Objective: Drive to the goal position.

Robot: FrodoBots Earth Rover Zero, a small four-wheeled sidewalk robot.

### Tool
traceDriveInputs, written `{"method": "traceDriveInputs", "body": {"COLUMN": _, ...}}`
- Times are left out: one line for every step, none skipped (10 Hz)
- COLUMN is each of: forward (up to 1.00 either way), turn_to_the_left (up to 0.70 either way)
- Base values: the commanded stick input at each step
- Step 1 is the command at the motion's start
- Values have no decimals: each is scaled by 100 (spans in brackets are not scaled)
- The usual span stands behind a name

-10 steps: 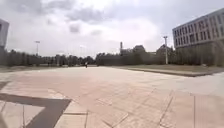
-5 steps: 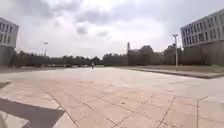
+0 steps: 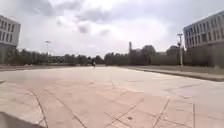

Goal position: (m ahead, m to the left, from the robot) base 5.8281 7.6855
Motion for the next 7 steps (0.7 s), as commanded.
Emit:
{"method": "traceDriveInputs", "body": {"forward": 100, "turn_to_the_left": 2}}
{"method": "traceDriveInputs", "body": {"forward": 100, "turn_to_the_left": 2}}
{"method": "traceDriveInputs", "body": {"forward": 100, "turn_to_the_left": 2}}
{"method": "traceDriveInputs", "body": {"forward": 100, "turn_to_the_left": 2}}
{"method": "traceDriveInputs", "body": {"forward": 100, "turn_to_the_left": 2}}
{"method": "traceDriveInputs", "body": {"forward": 100, "turn_to_the_left": 2}}
{"method": "traceDriveInputs", "body": {"forward": 100, "turn_to_the_left": 2}}
